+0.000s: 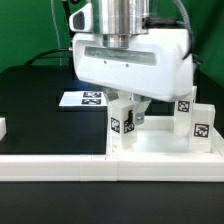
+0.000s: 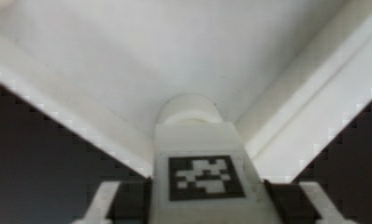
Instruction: Assemble square table
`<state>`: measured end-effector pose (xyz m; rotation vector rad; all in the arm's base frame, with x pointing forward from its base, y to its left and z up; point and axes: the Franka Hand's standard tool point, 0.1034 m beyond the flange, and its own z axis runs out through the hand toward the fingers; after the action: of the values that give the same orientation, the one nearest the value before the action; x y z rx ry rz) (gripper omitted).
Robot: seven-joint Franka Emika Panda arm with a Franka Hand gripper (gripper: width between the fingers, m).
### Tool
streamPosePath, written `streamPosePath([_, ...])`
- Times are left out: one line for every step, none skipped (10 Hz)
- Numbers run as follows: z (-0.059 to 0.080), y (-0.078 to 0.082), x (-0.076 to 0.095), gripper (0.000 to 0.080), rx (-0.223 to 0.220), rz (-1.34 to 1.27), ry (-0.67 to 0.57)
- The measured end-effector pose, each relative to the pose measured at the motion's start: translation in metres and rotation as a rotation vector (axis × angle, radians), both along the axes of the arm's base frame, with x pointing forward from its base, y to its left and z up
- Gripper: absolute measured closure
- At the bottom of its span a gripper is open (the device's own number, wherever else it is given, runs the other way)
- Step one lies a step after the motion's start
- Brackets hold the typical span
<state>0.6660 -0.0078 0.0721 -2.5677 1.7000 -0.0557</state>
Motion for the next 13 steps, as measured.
streamPosePath([0.0,0.004,0.002,0.0509,0.026,-0.218,-0.014])
streamPosePath([-0.002,0.011,0.001,0.0509,0.057,-0.442,-0.047])
streamPosePath([-0.003,0.015,0.001,0.0509,0.086,-0.614,-0.094])
streamPosePath([-0.002,0.014,0.0,0.0509,0.092,-0.654,-0.091])
streamPosePath([-0.003,0.015,0.001,0.0506,0.096,-0.676,-0.09])
streamPosePath([-0.003,0.015,0.0,0.0506,0.093,-0.652,-0.091])
streamPosePath([-0.003,0.014,0.0,0.0311,0.078,-0.558,-0.095])
streamPosePath([-0.004,0.014,0.0,0.0311,0.048,-0.359,-0.102])
streamPosePath([-0.004,0.015,-0.001,0.018,0.024,-0.149,-0.11])
streamPosePath([-0.006,0.017,-0.005,0.0159,0.008,0.034,-0.112])
streamPosePath([-0.006,0.021,-0.01,0.0159,0.0,0.068,-0.116])
streamPosePath([-0.006,0.019,-0.009,0.0151,-0.01,0.135,-0.119])
streamPosePath([-0.006,0.018,-0.009,0.0151,-0.02,0.208,-0.121])
